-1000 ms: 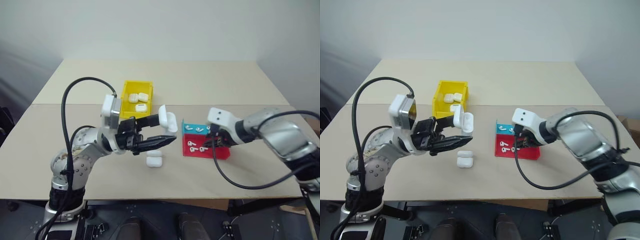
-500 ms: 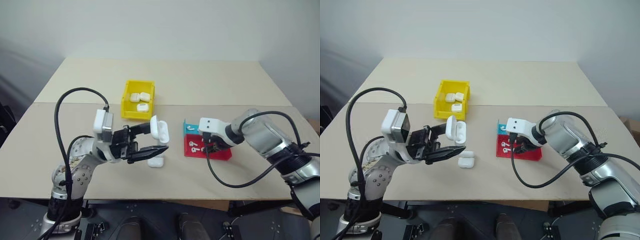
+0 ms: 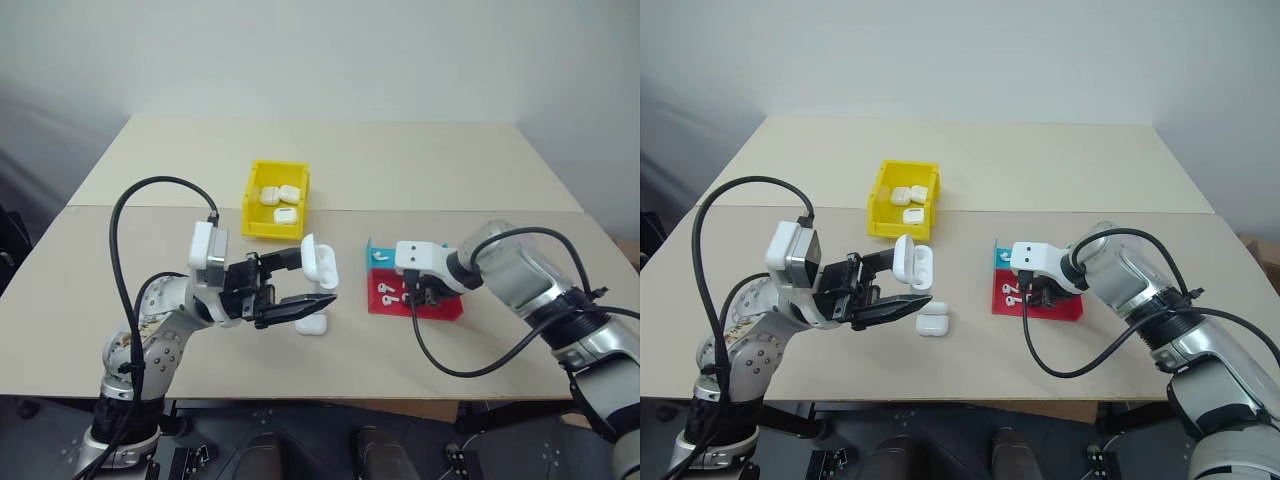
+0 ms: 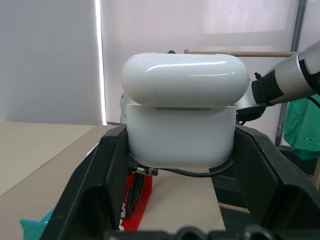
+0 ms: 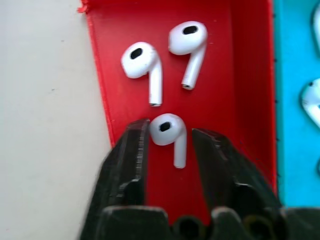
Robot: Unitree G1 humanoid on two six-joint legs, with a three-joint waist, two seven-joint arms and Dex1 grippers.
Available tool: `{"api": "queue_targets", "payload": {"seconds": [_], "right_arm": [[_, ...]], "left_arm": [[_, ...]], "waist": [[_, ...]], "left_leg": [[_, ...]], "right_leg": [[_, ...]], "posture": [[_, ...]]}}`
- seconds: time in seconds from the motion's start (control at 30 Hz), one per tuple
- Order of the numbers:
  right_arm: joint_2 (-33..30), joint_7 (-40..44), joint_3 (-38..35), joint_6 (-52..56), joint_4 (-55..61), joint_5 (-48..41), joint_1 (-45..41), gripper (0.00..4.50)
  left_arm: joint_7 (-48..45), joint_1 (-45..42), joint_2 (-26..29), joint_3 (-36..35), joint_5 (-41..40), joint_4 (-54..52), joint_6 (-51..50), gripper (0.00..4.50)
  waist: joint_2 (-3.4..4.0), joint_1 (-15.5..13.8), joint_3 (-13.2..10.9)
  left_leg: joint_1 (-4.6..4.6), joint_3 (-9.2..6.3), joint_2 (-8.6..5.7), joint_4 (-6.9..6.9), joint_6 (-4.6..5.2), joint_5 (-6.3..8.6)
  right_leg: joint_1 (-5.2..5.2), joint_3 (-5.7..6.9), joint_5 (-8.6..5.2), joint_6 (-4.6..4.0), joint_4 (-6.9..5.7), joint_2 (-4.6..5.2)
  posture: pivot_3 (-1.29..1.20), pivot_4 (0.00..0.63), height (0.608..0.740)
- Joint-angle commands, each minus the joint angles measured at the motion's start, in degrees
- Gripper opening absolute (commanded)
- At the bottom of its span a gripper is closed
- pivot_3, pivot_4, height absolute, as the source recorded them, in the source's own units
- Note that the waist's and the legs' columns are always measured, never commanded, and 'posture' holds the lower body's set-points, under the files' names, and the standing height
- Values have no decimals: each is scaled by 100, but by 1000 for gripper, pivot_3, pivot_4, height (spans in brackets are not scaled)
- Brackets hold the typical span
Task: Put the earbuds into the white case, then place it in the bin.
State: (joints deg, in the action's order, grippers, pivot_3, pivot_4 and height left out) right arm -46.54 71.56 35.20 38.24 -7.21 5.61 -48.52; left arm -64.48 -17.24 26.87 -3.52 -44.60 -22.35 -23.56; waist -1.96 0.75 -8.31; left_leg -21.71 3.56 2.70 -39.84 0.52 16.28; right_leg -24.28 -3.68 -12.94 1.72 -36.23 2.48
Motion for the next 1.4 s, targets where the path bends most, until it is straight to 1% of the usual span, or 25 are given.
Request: {"api": "queue_targets", "payload": {"seconds": [0.03,0.13,0.23,0.3,0.4,0.47,0.53,0.57,0.63,0.73,0.8,0.97,1.17,1.4], "right_arm": [[-40,44,-101,18,94,116,147,676],[0,-50,-349,257,224,43,186,676],[-114,-110,-922,697,755,-279,340,676],[-214,-93,-1492,1063,1285,-667,539,676],[-118,-64,-2938,1792,2250,-1780,964,676],[405,-342,-4210,1954,2799,-2636,1260,676],[1201,-827,-5561,2383,3172,-3691,1249,676],[1515,-1077,-6024,2611,3335,-4137,1203,676],[1889,-1548,-6520,2967,3598,-4801,1127,676],[2184,-2241,-6789,3357,3842,-5694,955,676],[2256,-2677,-6790,3450,3991,-6203,858,676],[2293,-3475,-6286,3365,4196,-6960,822,676],[2220,-4054,-5740,3020,4181,-7300,757,676],[2141,-4327,-5170,2489,4081,-7207,852,676]], "left_arm": [[-10,-52,34,-31,-27,-76,156,2776],[20,-123,22,-28,-73,-41,98,2776],[55,-207,10,-32,-129,-25,47,2776],[92,-273,-2,-54,-213,-7,-15,2776],[190,-366,-34,-66,-315,25,-110,2776],[227,-416,-42,-40,-376,40,-174,2776],[254,-511,-74,-7,-519,72,-297,2776],[275,-573,-118,6,-575,98,-331,2776],[319,-683,-204,29,-638,145,-373,2776],[333,-825,-285,64,-680,224,-415,2776],[322,-922,-342,117,-642,277,-431,2776],[242,-1122,-429,225,-650,400,-472,2776],[202,-1258,-498,256,-615,502,-492,2776],[145,-1325,-501,249,-601,555,-486,2776]], "waist": [[0,-3,0],[0,-4,0],[0,-8,0],[1,-8,-1],[1,-21,-1],[1,-17,-1],[0,2,-1],[0,1,-1],[1,-3,-2],[2,1,-2],[3,8,-2],[4,20,-2],[4,21,-2],[4,23,-2]], "left_leg": [[2,0,0,0,0,0],[2,-1,0,0,0,0],[-4,-2,0,0,0,0],[-9,-3,0,0,0,0],[-23,-12,0,2,0,0],[-22,-21,1,4,1,1],[-17,-24,3,5,1,1],[-15,-26,4,5,1,1],[-13,-28,2,4,1,1],[-6,-25,2,5,0,1],[-6,-22,2,6,0,0],[-10,-18,1,7,0,1],[-14,-19,1,7,0,0],[-22,-20,2,7,1,1]], "right_leg": [[1,1,0,0,0,0],[1,1,0,0,0,0],[-2,2,0,0,1,0],[-8,2,0,0,1,0],[-14,7,0,0,5,0],[-12,8,0,0,7,0],[-3,13,0,1,11,-1],[-3,8,1,1,7,-2],[-2,10,1,1,0,-2],[2,9,3,-1,0,0],[1,9,2,-1,0,-1],[-3,8,2,-1,4,-2],[-3,9,2,-1,5,-2],[-9,10,1,0,9,-2]], "posture": [[0,150,740],[0,150,740],[0,150,740],[0,150,740],[0,150,740],[0,150,740],[0,150,740],[0,150,740],[0,150,740],[0,150,740],[0,150,740],[0,150,740],[0,150,740],[0,150,740]]}}
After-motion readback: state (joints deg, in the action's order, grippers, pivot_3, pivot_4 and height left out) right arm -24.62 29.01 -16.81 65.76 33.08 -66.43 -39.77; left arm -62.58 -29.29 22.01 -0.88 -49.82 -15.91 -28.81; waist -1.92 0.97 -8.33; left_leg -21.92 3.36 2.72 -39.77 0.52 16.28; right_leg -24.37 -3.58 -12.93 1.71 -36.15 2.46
